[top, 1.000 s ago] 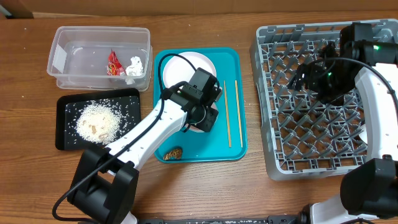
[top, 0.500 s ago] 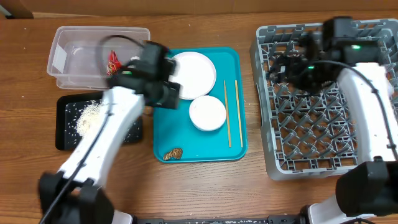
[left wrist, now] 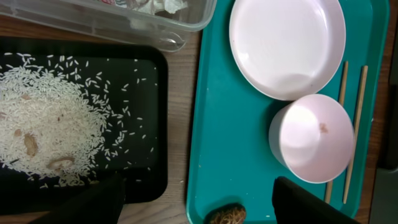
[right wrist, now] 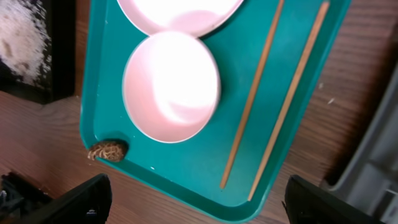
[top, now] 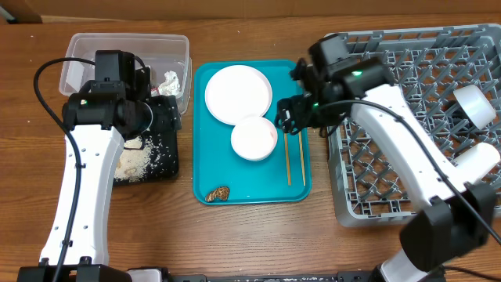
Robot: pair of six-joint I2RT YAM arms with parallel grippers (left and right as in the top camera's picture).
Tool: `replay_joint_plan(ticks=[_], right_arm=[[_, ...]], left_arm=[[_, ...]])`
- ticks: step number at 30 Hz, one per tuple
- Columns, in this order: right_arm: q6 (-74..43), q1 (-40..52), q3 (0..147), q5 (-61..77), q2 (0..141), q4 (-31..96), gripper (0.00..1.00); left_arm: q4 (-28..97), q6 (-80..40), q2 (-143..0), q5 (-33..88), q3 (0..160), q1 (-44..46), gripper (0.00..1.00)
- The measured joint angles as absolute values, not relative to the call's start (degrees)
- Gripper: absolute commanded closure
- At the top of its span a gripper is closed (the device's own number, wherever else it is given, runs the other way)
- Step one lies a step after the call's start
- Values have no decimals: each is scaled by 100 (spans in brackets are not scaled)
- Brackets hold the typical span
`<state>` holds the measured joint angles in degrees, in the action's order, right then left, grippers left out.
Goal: Sort waste into correct bins and load items into the dishwasher
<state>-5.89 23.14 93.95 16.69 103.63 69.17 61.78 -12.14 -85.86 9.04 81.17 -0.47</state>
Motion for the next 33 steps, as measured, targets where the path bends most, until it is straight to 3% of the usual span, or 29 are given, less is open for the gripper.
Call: replay_joint_plan(ticks=[13, 19, 23, 33], right_arm=[[-985, 2521, 9395, 1621, 11500, 6888, 25], [-1070, 2563, 9395, 1629, 11865, 6779, 39], [-1090, 2624, 9393, 1627, 11983, 6751, 56], [-1197, 2639, 9393, 1627, 11996, 6724, 57]], left_arm=[[6176, -1214, -8589, 943, 8117, -47, 19], [6173, -1214, -8589, 943, 8117, -47, 18], [6176, -1214, -8589, 943, 8117, -47, 18], [6176, -1214, -8589, 943, 8117, -47, 19]])
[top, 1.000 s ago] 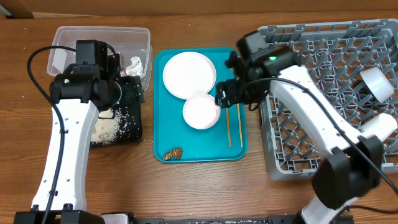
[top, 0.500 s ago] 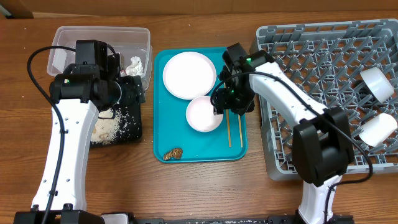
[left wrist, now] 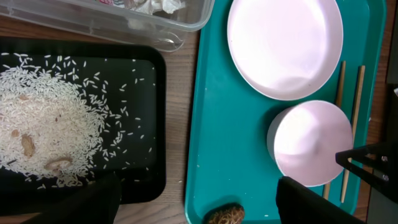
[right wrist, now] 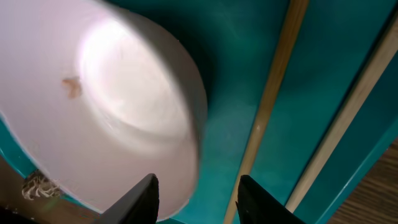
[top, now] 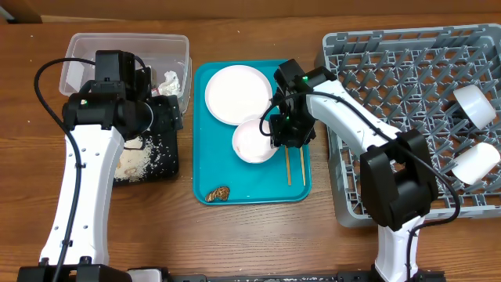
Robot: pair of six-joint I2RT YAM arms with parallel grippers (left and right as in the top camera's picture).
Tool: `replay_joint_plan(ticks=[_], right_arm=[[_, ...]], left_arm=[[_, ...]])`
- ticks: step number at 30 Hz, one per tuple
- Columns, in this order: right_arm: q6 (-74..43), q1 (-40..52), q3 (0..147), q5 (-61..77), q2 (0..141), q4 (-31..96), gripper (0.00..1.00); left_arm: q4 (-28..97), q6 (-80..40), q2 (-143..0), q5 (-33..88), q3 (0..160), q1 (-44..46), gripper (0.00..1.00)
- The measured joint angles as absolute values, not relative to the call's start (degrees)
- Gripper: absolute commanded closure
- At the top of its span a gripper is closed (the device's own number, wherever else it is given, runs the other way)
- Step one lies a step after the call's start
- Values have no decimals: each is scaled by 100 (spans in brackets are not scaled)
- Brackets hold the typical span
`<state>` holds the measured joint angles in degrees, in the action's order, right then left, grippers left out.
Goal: Sort waste into correct bins and load items into the dishwasher
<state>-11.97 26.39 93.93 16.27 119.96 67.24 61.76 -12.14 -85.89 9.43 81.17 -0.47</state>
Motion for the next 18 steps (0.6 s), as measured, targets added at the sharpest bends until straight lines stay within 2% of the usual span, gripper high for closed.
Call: replay_joint_plan(ticks=[9, 11, 13, 14, 18], right_arm=[[-1347, 2639, 9148, 1627, 11996, 6386, 60], [-1345, 2639, 9026, 1627, 11996, 6340, 71], [-1332, 2639, 8945, 1627, 11998, 6342, 90], [-1350, 2639, 8932, 1625, 11998, 6344, 95], [-1439, 2637, 8927, 1634, 11998, 6416, 96]], left_arm=[[6176, -1214, -8589, 943, 8117, -47, 19], [6176, -1214, -8589, 943, 8117, -47, 19], [6176, -1214, -8589, 943, 8117, -47, 19], [6176, -1214, -8589, 943, 8117, -47, 19], [6178, -1214, -8589, 945, 8117, -47, 19]])
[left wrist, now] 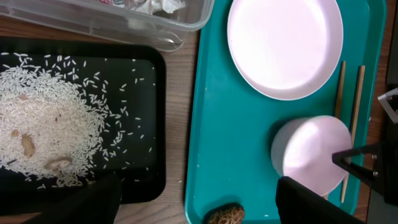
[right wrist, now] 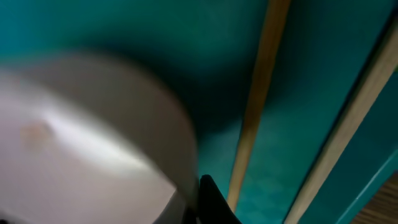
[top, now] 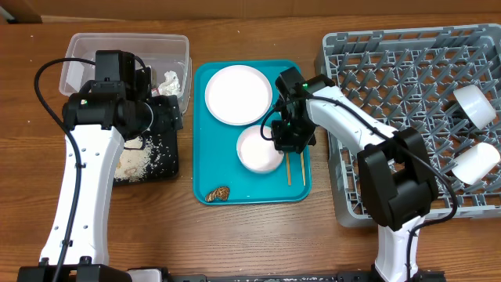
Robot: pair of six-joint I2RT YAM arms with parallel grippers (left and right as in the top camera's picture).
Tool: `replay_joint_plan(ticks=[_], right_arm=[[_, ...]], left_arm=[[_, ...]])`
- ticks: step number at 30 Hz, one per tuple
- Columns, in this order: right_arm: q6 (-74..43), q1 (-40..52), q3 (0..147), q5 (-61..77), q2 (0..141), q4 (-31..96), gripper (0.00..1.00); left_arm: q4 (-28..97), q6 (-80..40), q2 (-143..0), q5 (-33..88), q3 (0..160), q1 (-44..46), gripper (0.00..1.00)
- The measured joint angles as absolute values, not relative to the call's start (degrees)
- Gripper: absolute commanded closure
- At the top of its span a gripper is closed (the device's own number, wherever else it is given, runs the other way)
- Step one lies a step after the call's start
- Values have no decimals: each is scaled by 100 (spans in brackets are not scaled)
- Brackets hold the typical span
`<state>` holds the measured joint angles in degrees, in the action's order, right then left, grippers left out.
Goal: Sort waste into correct bins and load items into the dishwasher
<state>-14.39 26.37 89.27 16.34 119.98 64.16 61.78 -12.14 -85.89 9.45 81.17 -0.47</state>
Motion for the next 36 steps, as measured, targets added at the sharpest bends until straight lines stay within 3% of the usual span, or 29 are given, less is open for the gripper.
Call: replay_joint_plan(ticks=[13, 22, 31, 36], right_arm=[[-1492, 1909, 10335, 222, 11260, 7255, 96], [-1492, 692, 10787, -2128, 9990, 5898, 96], [-1481, -336, 10746, -5015, 10556, 5006, 96], [-1509, -545, 10744, -5918, 11028, 5006, 96]], left_arm=[[6178, -1214, -8589, 945, 8117, -47, 19], [6130, -1214, -8589, 943, 8117, -47, 17], [6125, -1214, -8589, 943, 8117, -47, 16], [6128, -1214, -8589, 945, 8117, -47, 16]])
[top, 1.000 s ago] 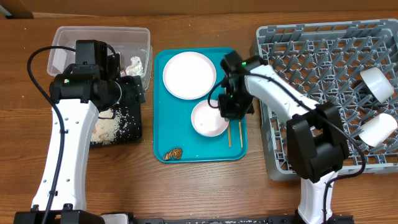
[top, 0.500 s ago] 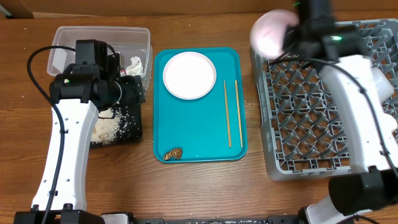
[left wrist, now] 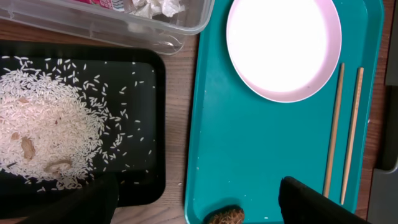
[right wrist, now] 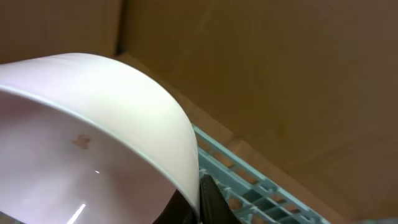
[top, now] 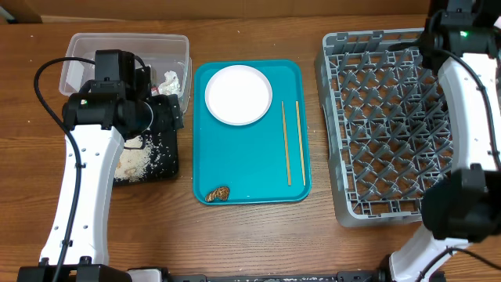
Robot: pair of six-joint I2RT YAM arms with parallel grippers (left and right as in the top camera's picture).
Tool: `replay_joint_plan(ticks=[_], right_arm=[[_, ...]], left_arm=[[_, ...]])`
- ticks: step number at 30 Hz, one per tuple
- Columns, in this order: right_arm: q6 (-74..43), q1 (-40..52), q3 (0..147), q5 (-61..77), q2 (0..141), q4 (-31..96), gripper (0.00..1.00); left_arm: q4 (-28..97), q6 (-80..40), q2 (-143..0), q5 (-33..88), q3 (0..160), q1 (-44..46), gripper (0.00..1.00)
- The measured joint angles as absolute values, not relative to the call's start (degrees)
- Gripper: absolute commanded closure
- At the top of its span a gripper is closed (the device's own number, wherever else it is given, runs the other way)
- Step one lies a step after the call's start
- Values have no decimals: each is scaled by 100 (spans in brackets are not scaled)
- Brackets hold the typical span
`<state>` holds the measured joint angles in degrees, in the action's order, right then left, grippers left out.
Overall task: Sort waste into correct bins and load items into the dishwasher
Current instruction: 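Lift the pink bowl with the right gripper and carry it right to the rack, then lower the pink bowl into the rack and open the right gripper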
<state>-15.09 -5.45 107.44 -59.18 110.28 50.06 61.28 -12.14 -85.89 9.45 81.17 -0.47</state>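
My right gripper (right wrist: 200, 193) is shut on the rim of a white bowl (right wrist: 93, 143), held up at the far back edge of the grey dishwasher rack (top: 376, 117); the overhead view does not show the bowl. On the teal tray (top: 250, 164) lie a white plate (top: 239, 94), two wooden chopsticks (top: 293, 141) and a brown food scrap (top: 219, 193). My left gripper (left wrist: 199, 202) hangs open above the tray's left edge, with the plate (left wrist: 283, 46), chopsticks (left wrist: 342, 130) and scrap (left wrist: 225, 216) below it.
A black tray (top: 149, 157) with spilled rice lies left of the teal tray. Behind it stands a clear plastic bin (top: 125, 47) holding crumpled paper. Brown cardboard rises beyond the rack in the right wrist view.
The bowl has left the teal tray. My right gripper, then shut on its rim at the tray, now holds it high at the rack's far right corner. The left arm stayed put.
My right gripper hung open above the tray with the bowl beside the plate. It then stood low at the bowl's right rim, then was shut on that rim with the bowl shifted slightly. Now the bowl is off the tray, over the rack's back edge.
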Motion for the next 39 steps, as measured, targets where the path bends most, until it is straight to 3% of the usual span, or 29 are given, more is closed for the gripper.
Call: replay_joint_plan(ticks=[12, 22, 39], right_arm=[[-2196, -554, 10691, -6243, 12287, 6193, 96], [-3232, -548, 10698, -5937, 12289, 6827, 96], [-3555, 54, 10724, -5402, 12274, 7419, 96]], left_arm=[[6132, -1214, -8589, 943, 8117, -47, 14], [6128, -1214, -8589, 943, 8117, -47, 14], [6139, -1214, -8589, 943, 8117, -47, 14]])
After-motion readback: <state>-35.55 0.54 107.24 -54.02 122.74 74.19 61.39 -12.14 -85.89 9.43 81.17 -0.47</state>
